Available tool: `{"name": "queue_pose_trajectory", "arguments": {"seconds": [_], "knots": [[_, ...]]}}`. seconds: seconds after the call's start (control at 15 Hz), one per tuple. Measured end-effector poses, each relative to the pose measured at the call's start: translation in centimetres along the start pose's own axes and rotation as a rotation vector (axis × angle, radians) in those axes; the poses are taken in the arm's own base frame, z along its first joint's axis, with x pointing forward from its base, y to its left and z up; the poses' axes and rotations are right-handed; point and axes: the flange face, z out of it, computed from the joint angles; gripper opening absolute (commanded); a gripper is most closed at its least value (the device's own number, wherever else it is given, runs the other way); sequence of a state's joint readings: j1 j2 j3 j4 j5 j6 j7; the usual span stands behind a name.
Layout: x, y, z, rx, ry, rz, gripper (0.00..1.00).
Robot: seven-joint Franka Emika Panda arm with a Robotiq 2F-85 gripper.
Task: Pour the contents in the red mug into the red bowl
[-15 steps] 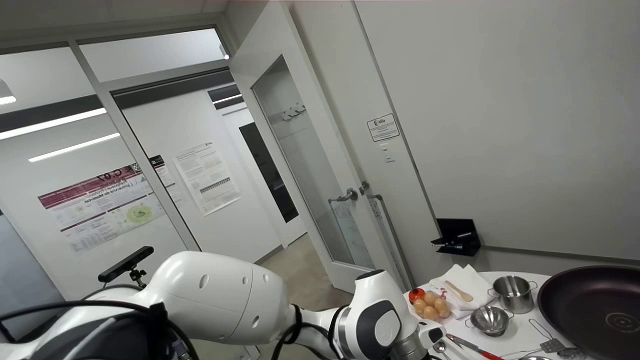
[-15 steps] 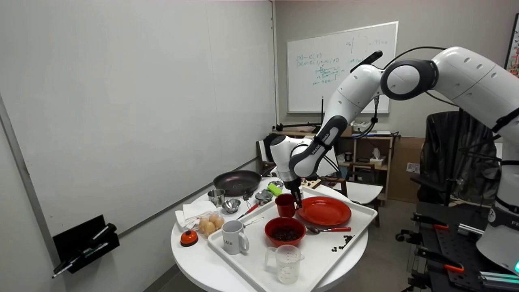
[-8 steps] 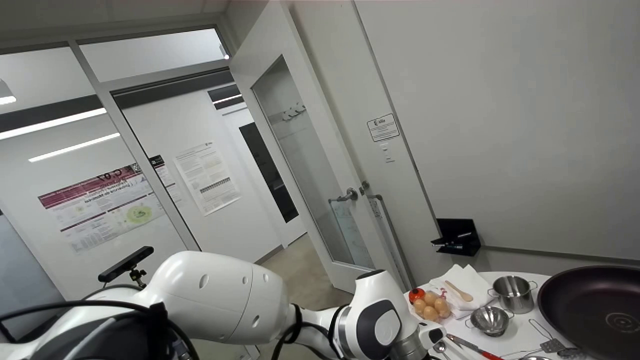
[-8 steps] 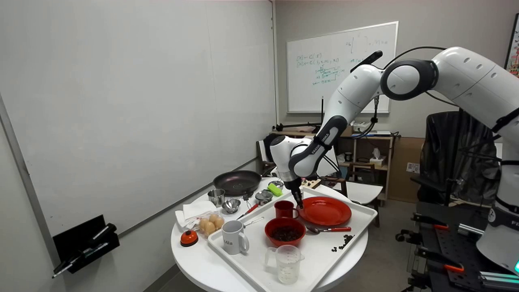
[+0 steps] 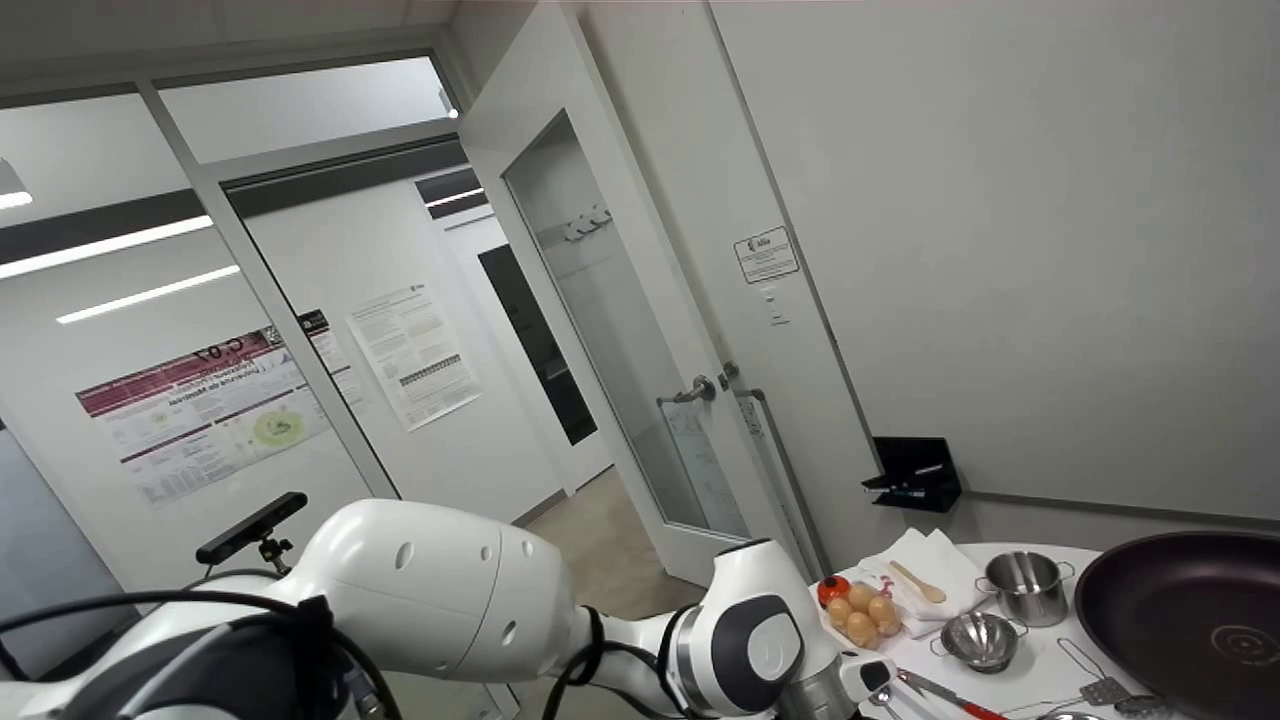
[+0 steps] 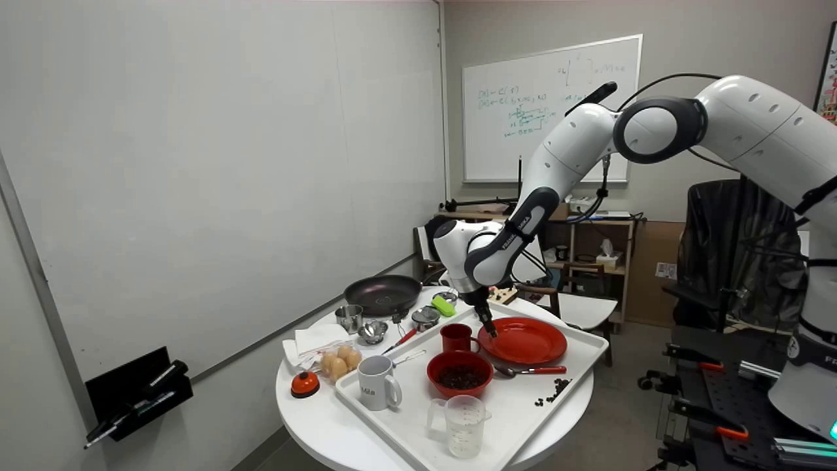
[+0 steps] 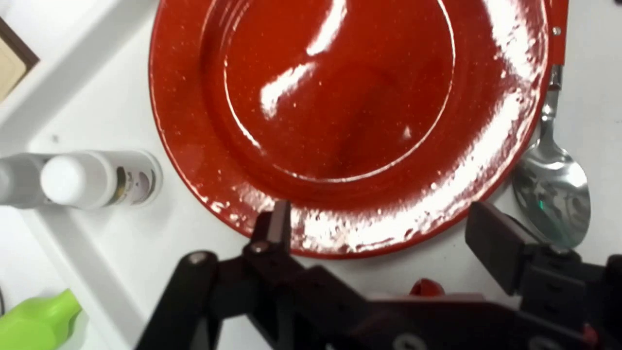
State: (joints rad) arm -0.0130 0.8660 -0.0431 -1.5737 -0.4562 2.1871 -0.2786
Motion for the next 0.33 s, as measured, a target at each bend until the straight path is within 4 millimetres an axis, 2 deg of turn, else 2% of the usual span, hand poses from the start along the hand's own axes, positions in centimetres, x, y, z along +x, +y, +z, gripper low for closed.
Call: {"name": "queue_pose_trajectory", "arguments": {"seconds": [0.33], "knots": [[-0.33, 0.11, 0.17, -0.015, -0.048, 0.002, 1.0]]}}
